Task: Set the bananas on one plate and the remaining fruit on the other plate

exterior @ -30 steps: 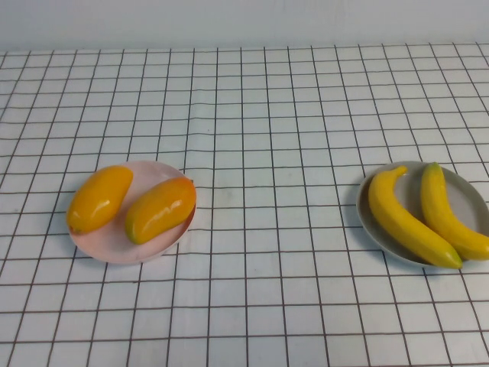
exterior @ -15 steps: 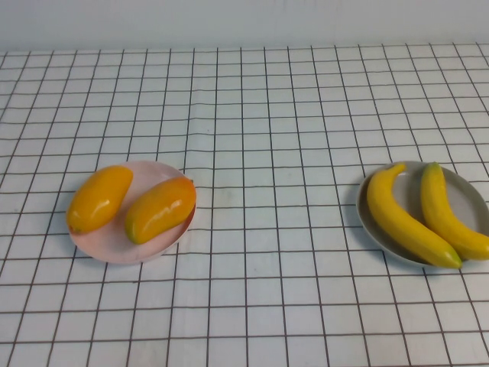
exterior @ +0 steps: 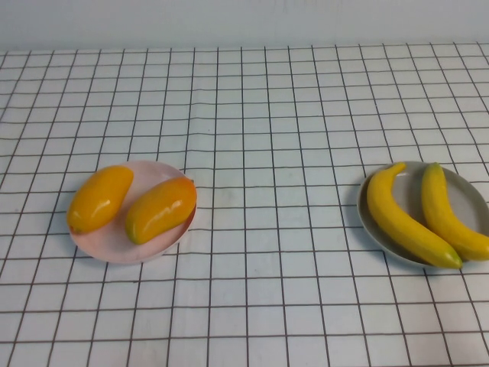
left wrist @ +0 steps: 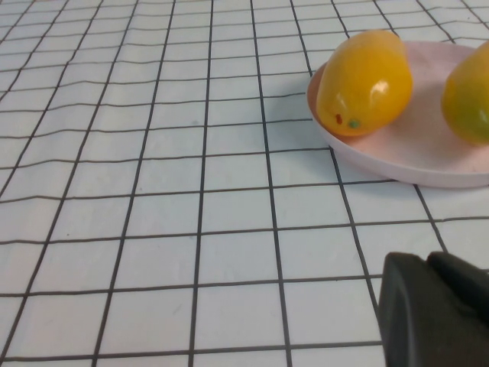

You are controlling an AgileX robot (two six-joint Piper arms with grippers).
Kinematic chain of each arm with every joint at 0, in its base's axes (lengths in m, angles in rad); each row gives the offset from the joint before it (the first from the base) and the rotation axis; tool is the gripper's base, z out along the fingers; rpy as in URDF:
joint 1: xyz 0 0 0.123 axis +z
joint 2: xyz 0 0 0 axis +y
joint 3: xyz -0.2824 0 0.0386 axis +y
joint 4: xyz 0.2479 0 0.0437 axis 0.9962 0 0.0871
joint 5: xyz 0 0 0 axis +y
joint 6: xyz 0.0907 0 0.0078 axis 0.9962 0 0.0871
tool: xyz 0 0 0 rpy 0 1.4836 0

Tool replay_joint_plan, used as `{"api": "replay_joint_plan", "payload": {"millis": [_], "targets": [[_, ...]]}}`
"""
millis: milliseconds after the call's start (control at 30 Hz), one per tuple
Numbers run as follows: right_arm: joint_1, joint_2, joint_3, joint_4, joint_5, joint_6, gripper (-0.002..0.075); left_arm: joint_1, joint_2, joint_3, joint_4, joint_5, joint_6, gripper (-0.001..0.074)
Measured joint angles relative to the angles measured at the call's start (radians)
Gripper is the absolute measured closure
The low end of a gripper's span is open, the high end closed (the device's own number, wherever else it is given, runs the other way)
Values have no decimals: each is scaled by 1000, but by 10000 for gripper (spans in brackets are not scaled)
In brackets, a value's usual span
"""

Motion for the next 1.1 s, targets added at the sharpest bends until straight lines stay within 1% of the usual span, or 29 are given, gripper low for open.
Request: {"api": "replay_joint_plan", "payload": {"millis": [67, 133, 233, 333, 500, 1100], "targets": [[-57, -27, 0, -42, 71, 78, 741, 0, 0, 0, 0, 0, 0, 738], [-103, -46, 0, -125, 151, 184, 741, 0, 0, 0, 0, 0, 0, 738], [-114, -76, 0, -199, 251, 284, 741, 0, 0, 0, 0, 0, 0, 738], [-96, -115, 2, -240, 345, 346, 741, 0, 0, 0, 0, 0, 0, 738], [-91, -126, 4, -279, 380, 368, 741, 0, 0, 0, 0, 0, 0, 738], [-91, -126, 4, -274, 386, 372, 741, 0, 0, 0, 0, 0, 0, 738]]}}
